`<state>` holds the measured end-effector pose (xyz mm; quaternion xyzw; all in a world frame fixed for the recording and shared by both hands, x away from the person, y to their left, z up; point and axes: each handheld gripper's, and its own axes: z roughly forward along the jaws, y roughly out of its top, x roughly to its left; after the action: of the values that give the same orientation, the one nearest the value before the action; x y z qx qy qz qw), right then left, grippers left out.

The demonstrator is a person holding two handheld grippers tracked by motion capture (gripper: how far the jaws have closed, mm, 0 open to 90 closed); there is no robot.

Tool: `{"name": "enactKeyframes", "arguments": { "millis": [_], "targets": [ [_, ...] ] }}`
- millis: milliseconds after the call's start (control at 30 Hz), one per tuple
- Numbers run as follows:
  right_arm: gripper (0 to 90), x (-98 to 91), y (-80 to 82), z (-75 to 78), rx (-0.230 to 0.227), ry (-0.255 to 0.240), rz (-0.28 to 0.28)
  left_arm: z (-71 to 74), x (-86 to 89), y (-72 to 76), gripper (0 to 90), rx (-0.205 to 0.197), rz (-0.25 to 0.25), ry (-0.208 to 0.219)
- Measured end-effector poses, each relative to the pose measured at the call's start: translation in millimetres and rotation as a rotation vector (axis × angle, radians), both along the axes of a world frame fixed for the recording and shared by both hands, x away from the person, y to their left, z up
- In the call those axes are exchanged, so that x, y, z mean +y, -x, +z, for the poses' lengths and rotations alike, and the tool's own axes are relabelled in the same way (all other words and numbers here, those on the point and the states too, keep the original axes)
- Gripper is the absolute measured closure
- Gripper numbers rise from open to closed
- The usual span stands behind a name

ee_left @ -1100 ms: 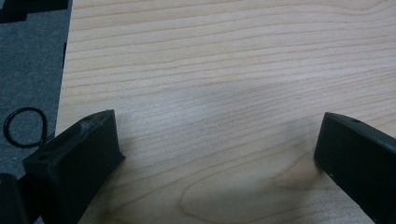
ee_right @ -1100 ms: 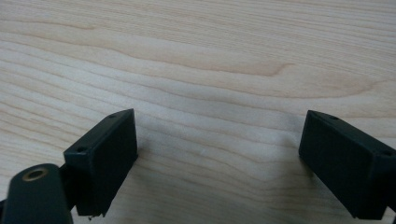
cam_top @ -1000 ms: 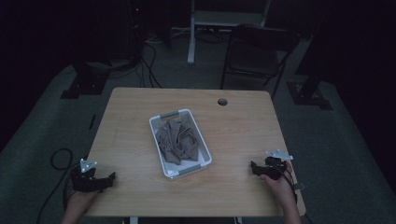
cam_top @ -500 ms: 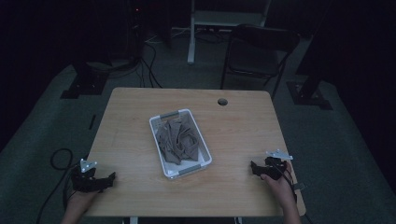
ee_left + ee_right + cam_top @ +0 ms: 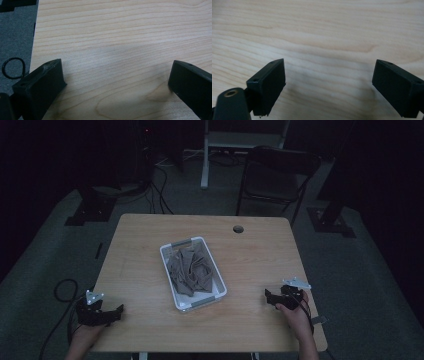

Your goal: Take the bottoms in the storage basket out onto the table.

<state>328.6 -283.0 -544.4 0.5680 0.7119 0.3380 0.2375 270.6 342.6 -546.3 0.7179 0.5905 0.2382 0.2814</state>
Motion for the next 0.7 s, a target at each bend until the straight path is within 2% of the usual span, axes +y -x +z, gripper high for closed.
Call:
{"name": "enactKeyframes", "arguments": {
  "millis": [233, 700],
  "targets": [
    [11.1, 10.9, -4.1, 8.6, -0.031, -0.038, -0.005, 0.0, 0.0, 0.0, 0.8, 0.0, 0.0, 0.0],
    [11.1, 24.6, -9.7, 23.3, -0.06, -0.047, -0.003, 0.0, 0.0, 0.0, 0.8, 0.0, 0.0, 0.0]
  ]
}}
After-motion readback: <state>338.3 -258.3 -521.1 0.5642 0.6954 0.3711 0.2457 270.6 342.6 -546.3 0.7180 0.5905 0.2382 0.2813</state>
